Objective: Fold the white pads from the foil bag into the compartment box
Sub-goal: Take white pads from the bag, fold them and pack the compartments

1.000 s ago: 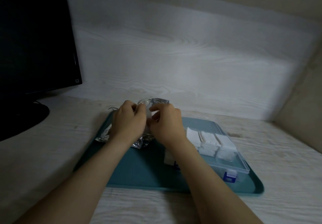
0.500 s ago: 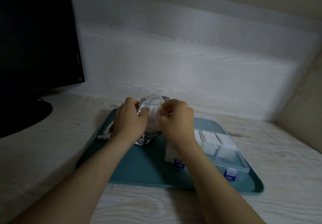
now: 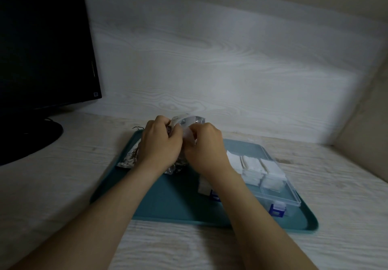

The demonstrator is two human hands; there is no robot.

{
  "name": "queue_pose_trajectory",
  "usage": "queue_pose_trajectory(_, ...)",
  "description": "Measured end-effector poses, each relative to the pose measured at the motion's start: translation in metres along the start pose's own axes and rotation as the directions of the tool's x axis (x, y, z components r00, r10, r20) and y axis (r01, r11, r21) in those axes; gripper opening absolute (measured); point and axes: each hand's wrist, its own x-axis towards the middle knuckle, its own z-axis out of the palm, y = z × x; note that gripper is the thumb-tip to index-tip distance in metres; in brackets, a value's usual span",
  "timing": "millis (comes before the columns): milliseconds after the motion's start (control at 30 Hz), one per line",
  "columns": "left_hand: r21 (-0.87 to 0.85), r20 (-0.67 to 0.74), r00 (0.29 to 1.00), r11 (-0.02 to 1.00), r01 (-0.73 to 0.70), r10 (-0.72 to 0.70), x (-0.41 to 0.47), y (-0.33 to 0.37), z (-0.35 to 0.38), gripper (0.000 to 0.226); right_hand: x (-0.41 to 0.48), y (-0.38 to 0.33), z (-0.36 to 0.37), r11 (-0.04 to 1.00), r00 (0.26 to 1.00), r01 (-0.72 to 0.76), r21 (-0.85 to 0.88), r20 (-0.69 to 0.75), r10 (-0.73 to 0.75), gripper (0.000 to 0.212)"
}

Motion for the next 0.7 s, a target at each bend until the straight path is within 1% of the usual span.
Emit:
queue_pose_trajectory(33,-0.001,0.003,1.0,1.0,0.006,-0.006,-0.001,0.001,0.0,0.029,0.0,0.0,0.0,1.0,1.0,0.016,-0.017,-0.007,-0.017,0.042)
queue_pose_trajectory(67,-0.002,0.005,1.0,1.0,0.013,-0.013,-0.002,0.002,-0.001,0.033,0.001,-0.001,0.001,0.999,0.999,0.036,-0.039,-0.007,-0.036,0.042)
queue_pose_trajectory(133,-0.011,0.004,1.0,1.0,0.021,-0.021,-0.003,0.003,-0.001,0.035,0.001,0.001,0.002,0.989,0.996,0.083,-0.12,0.043,-0.079,0.027)
queue_pose_trajectory(167,-0.016,0.001,1.0,1.0,0.021,-0.021,-0.002,0.003,-0.001,0.033,0.001,0.003,0.003,0.979,0.993,0.101,-0.177,0.08,-0.088,0.019)
queue_pose_trajectory(200,-0.02,-0.006,1.0,1.0,0.022,-0.022,-0.002,0.003,0.0,0.03,0.001,0.005,0.004,0.97,0.99,0.102,-0.22,0.113,-0.079,0.015)
queue_pose_trajectory(233,-0.02,-0.012,1.0,0.999,0.025,-0.026,-0.001,0.001,0.001,0.027,0.001,0.006,0.004,0.968,0.99,0.09,-0.234,0.13,-0.06,0.016)
queue_pose_trajectory(300,-0.022,-0.02,0.999,0.999,0.038,-0.038,0.002,0.0,0.002,0.027,0.001,0.005,0.001,0.976,0.991,0.068,-0.208,0.125,-0.043,0.012)
queue_pose_trajectory(333,-0.025,-0.023,0.999,0.999,0.044,-0.045,0.002,-0.001,0.002,0.027,0.001,0.003,0.0,0.975,0.992,0.078,-0.209,0.115,-0.055,0.012)
queue_pose_trajectory(433,-0.028,-0.022,0.998,0.998,0.062,-0.063,0.003,0.0,0.002,0.027,-0.002,-0.001,0.0,0.957,0.987,0.118,-0.266,0.133,-0.085,0.023)
queue_pose_trajectory(500,-0.036,-0.022,0.998,0.997,0.064,-0.064,0.003,0.002,0.001,0.028,-0.002,-0.001,0.0,0.942,0.986,0.102,-0.319,0.157,-0.053,0.036)
queue_pose_trajectory(567,-0.038,-0.027,0.998,0.997,0.061,-0.062,0.004,0.001,0.001,0.031,-0.001,-0.001,0.0,0.928,0.987,0.102,-0.359,0.15,-0.05,0.037)
queue_pose_trajectory(600,-0.038,-0.026,0.998,0.997,0.061,-0.062,0.004,0.001,0.001,0.033,0.0,-0.001,0.0,0.932,0.988,0.109,-0.345,0.141,-0.064,0.034)
queue_pose_trajectory(700,-0.053,-0.028,0.998,0.997,0.063,-0.065,0.003,0.002,0.001,0.03,0.001,-0.005,0.0,0.968,0.985,0.123,-0.218,0.145,-0.093,0.02)
